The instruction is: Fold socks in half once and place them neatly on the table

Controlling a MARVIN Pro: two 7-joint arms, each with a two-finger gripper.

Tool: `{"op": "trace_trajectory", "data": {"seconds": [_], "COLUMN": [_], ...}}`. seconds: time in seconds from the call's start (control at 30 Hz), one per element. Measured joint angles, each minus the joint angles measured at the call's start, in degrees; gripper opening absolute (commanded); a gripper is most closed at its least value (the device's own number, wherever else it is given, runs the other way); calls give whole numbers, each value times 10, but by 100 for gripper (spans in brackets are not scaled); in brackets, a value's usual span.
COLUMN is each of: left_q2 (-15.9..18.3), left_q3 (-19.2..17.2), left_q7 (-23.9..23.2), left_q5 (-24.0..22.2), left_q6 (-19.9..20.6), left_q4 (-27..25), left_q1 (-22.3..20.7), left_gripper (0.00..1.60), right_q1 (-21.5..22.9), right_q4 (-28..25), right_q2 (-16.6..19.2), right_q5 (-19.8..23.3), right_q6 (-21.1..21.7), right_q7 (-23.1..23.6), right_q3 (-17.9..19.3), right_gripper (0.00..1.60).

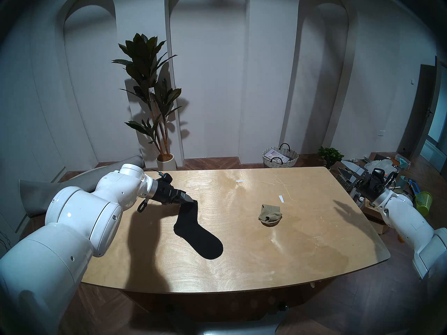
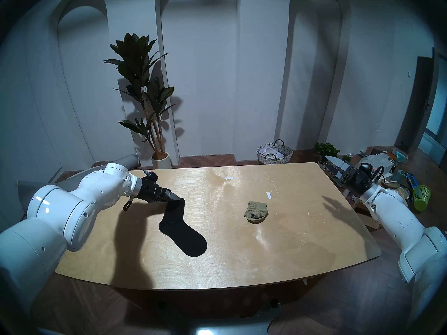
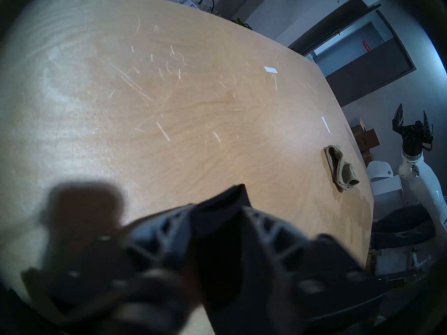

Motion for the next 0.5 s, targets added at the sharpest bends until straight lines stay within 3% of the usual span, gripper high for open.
{"op": "trace_trajectory", "data": {"seconds": [0.5], "left_q2": [-5], "left_q3": [-31], "left_q7": [38], "left_q5": [-24], "left_q6": [-4], "left_q4": [1], "left_q1": [5], "left_gripper": [0], "right_q1": [29], "right_q4": [52], "right_q2": [-12], "right_q5": [-36], "right_q6": [12], "right_q7": [40], "right_q3": [-2], "right_gripper": [160]}}
